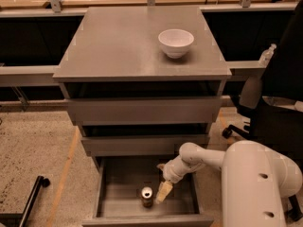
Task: Pick orange can from bottom drawer and place on counter
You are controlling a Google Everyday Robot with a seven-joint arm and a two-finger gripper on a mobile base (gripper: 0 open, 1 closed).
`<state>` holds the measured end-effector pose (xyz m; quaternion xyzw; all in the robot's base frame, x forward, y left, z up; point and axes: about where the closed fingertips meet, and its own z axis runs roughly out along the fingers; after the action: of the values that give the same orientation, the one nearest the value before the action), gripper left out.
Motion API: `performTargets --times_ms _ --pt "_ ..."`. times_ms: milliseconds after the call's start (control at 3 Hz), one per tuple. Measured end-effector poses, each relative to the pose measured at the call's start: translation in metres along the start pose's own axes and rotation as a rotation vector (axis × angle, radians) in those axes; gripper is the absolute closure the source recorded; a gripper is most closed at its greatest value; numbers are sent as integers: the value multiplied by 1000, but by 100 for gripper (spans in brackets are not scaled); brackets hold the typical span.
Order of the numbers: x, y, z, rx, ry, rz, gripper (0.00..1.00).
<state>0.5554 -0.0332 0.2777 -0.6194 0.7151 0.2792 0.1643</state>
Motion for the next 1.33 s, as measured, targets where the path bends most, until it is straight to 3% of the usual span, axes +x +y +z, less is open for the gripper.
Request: performTargets --times_ms 333,1333 --pt "7 -8 45 -21 -64 25 0" --pt "17 -14 117 -93 -174 100 0"
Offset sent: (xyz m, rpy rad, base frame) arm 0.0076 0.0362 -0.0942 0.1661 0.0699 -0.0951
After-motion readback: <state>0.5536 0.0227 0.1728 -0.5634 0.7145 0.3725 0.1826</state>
